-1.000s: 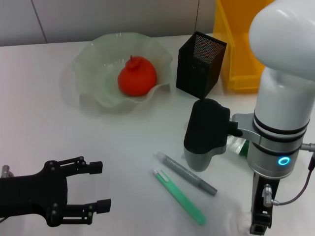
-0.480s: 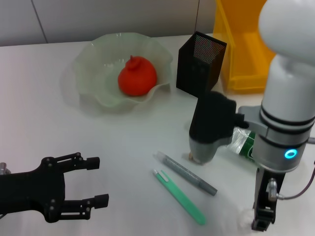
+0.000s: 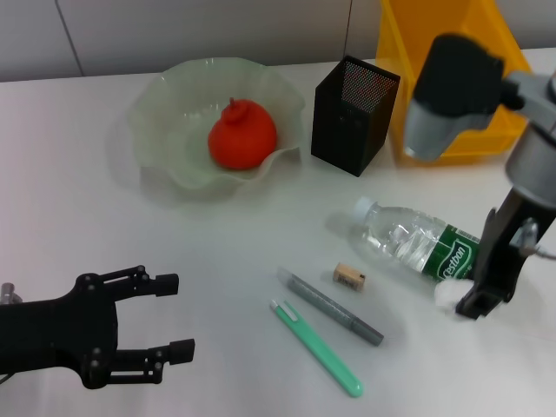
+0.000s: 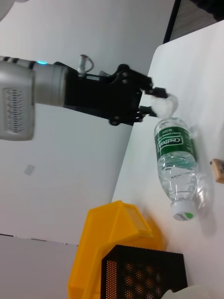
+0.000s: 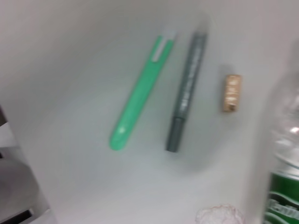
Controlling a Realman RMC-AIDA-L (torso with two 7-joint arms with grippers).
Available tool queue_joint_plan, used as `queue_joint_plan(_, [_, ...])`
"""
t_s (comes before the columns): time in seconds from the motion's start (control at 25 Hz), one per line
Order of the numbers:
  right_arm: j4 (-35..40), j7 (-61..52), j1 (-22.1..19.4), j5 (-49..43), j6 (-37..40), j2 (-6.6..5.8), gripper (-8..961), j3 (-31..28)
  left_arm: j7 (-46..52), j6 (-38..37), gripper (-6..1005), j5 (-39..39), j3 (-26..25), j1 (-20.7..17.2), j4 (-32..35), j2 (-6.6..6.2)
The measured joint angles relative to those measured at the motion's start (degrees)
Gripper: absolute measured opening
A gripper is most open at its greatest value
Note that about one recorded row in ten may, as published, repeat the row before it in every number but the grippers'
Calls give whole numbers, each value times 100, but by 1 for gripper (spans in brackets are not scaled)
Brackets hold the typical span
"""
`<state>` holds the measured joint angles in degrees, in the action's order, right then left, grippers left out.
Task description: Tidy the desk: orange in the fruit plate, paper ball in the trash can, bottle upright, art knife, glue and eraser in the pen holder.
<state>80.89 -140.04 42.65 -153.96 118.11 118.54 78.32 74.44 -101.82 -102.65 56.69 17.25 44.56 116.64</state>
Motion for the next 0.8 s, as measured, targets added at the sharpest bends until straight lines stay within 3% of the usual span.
queue_joint_plan(0.4, [252, 400, 11, -848, -126, -91, 324, -771, 0, 55, 845, 0, 0, 67, -45, 8])
queue_joint_plan(0.56, [430, 691, -76, -1015, -831, -130, 323, -1332, -2, 63, 845, 0, 0, 96, -64, 17])
queue_joint_plan(0.8, [412, 931, -304, -1042, -1893, -125, 322, -1563, 14, 71, 844, 0, 0, 110, -64, 30])
